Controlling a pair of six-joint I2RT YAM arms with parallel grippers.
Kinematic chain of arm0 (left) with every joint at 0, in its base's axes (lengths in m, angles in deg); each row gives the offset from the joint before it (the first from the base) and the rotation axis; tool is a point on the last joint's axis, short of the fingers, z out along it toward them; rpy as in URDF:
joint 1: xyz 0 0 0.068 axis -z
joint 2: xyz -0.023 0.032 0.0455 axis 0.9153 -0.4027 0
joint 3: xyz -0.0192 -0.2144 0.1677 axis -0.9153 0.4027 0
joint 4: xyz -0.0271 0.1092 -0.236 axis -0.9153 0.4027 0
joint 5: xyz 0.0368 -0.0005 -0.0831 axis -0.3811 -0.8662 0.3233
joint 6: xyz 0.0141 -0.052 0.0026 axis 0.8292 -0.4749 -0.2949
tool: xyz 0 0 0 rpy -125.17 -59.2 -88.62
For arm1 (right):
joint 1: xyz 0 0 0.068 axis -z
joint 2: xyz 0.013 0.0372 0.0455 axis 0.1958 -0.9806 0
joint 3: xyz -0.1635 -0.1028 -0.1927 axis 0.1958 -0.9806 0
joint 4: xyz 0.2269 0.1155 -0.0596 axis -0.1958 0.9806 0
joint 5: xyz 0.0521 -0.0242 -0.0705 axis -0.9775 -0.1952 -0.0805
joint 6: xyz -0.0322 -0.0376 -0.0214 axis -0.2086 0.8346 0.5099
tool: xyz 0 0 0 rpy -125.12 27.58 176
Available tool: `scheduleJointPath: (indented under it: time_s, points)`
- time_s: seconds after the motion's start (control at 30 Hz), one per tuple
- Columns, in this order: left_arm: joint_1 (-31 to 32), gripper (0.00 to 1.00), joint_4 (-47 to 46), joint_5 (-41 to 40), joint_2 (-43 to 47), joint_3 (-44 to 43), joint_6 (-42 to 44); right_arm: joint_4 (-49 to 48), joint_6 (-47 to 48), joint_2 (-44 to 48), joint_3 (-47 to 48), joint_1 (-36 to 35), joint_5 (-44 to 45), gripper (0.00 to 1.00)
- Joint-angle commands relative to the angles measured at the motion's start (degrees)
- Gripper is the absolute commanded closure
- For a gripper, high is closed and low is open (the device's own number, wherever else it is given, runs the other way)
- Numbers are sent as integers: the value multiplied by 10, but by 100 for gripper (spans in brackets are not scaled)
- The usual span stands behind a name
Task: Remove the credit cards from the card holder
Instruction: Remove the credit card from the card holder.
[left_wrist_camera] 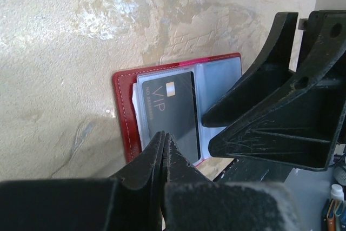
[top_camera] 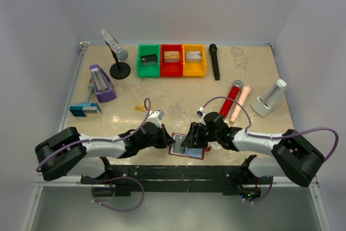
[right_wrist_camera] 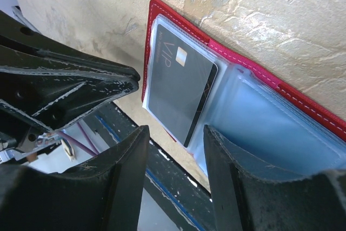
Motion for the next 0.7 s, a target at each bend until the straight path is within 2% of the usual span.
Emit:
scheduleJointPath:
  time_s: [0.0,0.4,0.67]
  points:
    - [1,100,-32,7,-10,-3,-1,0,7,-5,6,1,8,50]
    - [1,100,-36,5,-32,14,-8,9,2,34,14,-1,5,50]
    - [1,100,-41,8,-39,17,-10,1,2,16,17,-6,-1,50]
